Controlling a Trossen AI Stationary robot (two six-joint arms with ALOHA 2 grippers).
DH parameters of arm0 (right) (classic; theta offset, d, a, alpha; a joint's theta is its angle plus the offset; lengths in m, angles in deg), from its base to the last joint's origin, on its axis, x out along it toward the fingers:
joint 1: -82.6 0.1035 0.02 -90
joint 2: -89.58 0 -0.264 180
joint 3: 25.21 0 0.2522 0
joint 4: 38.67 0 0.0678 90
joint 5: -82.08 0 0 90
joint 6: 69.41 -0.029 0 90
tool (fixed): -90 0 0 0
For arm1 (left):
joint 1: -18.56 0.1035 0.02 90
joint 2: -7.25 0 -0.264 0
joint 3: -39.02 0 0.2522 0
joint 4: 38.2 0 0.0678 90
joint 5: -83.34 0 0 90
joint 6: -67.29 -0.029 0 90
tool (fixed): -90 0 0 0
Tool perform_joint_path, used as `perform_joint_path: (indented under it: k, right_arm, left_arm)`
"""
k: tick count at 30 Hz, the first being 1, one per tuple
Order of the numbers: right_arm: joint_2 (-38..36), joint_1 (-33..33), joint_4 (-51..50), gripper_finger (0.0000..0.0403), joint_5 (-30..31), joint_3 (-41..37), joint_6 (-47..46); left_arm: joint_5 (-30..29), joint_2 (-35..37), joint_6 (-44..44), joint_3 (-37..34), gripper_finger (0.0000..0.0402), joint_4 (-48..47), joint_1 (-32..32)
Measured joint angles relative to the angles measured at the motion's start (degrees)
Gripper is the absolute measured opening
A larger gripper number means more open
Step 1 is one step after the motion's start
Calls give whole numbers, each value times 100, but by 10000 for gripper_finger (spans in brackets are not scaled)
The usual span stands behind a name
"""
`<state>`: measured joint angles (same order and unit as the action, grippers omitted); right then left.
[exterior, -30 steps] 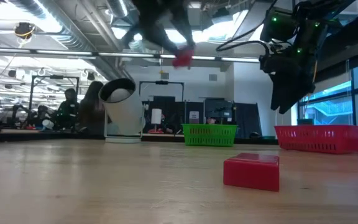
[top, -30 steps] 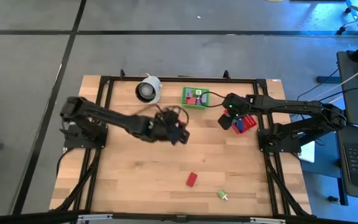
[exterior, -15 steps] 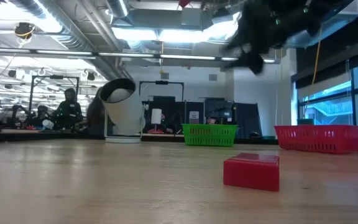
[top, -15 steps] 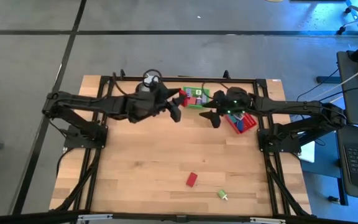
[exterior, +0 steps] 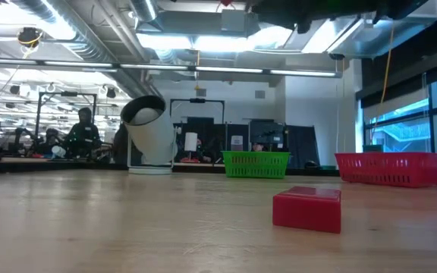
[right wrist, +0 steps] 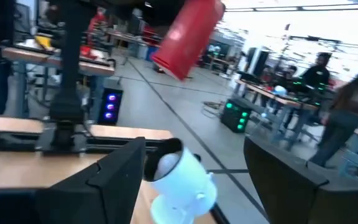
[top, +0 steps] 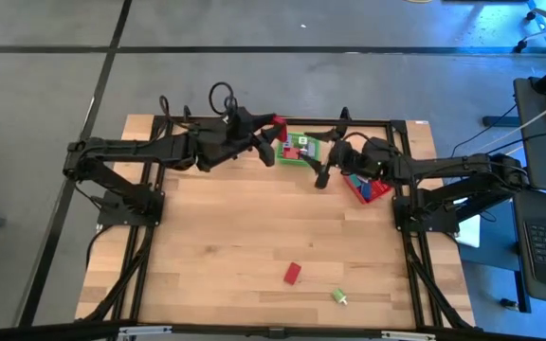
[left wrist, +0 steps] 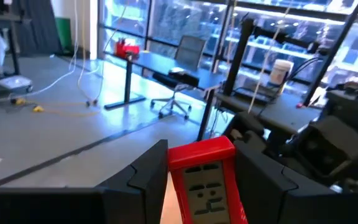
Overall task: Pick & Place Office items
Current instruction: Put the bottom red digital timer into the red bin
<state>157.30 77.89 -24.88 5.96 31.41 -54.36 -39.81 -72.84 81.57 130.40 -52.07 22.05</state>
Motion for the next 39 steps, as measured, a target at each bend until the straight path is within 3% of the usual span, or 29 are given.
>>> perform_joint_path:
  k: [9,18,29,39]
  right_arm:
    - [39,0,754,275,-74,1,37]
    - [46,7,821,275,-126,1,-286]
    - [46,9,1041,273,-121,1,-497]
    - [46,11,1009,194,30,1,-564]
  left_arm:
    - [274,-362,-325,-2,152,1035,71]
    - [649,-887,-508,-2,158,2051,55]
    - [995,-1215,-131,-7,158,2239,74]
    - [954,-1196,-152,-4,160,2266,76]
